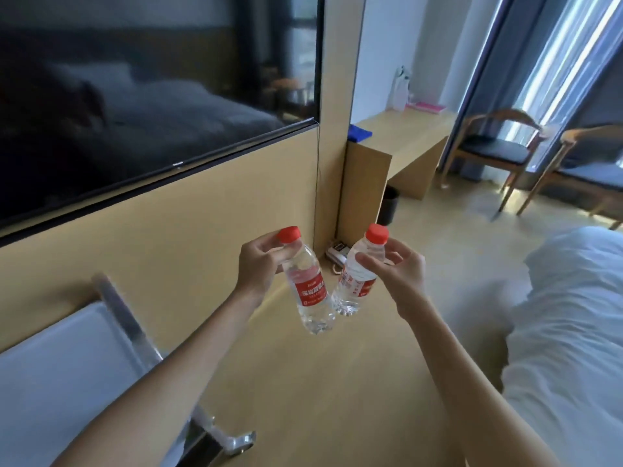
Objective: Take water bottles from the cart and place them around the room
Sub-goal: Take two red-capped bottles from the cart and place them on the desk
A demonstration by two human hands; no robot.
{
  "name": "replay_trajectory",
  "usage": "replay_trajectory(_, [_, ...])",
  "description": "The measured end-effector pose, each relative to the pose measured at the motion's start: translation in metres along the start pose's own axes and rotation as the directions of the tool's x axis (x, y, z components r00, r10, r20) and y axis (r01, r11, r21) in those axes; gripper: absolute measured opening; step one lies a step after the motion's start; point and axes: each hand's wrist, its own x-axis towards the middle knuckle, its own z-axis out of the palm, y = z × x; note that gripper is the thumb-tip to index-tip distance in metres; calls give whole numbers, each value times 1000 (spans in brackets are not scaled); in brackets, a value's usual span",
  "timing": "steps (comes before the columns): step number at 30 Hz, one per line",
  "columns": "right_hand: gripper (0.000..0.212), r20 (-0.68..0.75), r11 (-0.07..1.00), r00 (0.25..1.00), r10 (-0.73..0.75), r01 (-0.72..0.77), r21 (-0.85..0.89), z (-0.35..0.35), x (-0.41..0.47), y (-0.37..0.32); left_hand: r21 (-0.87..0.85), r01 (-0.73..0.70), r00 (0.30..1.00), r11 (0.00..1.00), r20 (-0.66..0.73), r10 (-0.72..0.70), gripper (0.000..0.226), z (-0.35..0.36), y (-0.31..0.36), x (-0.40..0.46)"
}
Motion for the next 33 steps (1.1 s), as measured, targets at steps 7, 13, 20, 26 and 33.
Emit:
replay_trajectory(7, [47,-147,998,987,69,-69,6,-70,60,34,35,49,992,998,117,-53,27,100,-23,74])
replay_trajectory(13, [45,-277,996,959,59,-76,-52,-104,145,62,-18,71,974,997,215,-65,24,173,-38,169])
replay_trajectory(20, [38,-346,990,937,52,-95,-108,-135,280,73,-51,47,971,998,235,-34,23,259,-35,298])
replay_trajectory(26, [40,-395,987,918,47,-104,-123,-164,370,92,-30,-14,974,999,225,20,26,325,-39,385])
replay_trajectory(33, [46,-373,990,924,84,-121,-77,-215,485,136,16,-47,976,999,214,42,31,419,-66,475])
